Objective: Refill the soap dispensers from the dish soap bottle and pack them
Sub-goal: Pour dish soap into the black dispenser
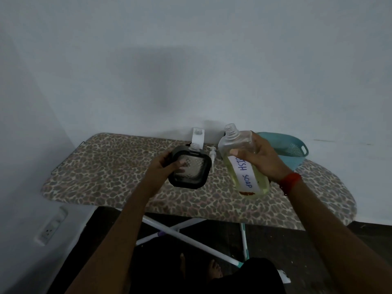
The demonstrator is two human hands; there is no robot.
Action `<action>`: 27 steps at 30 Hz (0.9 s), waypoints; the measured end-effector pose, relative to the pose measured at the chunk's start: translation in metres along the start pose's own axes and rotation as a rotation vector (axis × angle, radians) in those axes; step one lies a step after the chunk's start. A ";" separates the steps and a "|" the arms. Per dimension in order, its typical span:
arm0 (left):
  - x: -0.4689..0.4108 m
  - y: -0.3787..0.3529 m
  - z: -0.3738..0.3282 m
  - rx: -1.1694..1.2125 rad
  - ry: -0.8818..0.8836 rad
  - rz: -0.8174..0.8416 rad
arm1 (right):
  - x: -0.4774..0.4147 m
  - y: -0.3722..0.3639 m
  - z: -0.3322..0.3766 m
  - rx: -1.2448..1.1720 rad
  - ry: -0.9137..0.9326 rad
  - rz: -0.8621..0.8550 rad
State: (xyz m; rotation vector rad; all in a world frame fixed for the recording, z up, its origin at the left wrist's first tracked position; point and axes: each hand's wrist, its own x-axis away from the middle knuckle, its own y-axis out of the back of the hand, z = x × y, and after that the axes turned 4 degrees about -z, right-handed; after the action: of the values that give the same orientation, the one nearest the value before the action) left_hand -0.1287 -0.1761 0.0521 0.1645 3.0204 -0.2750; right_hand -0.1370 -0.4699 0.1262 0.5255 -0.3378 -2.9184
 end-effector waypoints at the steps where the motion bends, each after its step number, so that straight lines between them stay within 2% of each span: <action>1: 0.001 0.000 -0.007 0.016 -0.006 0.029 | -0.001 0.003 0.005 0.005 0.008 0.028; 9: 0.003 -0.002 -0.027 0.117 -0.013 0.212 | -0.008 0.016 0.035 0.147 0.006 0.292; 14: 0.004 -0.003 -0.028 0.138 -0.017 0.232 | -0.006 0.017 0.042 0.237 0.052 0.350; 23: 0.002 -0.002 -0.033 0.058 -0.021 0.289 | -0.006 0.015 0.038 0.296 0.014 0.452; 27: 0.001 -0.002 -0.026 0.044 -0.014 0.263 | -0.008 0.016 0.040 0.305 0.021 0.476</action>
State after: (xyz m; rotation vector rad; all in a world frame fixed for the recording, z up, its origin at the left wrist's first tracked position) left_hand -0.1328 -0.1731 0.0776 0.5549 2.9344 -0.3163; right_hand -0.1419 -0.4759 0.1694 0.4401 -0.7922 -2.4110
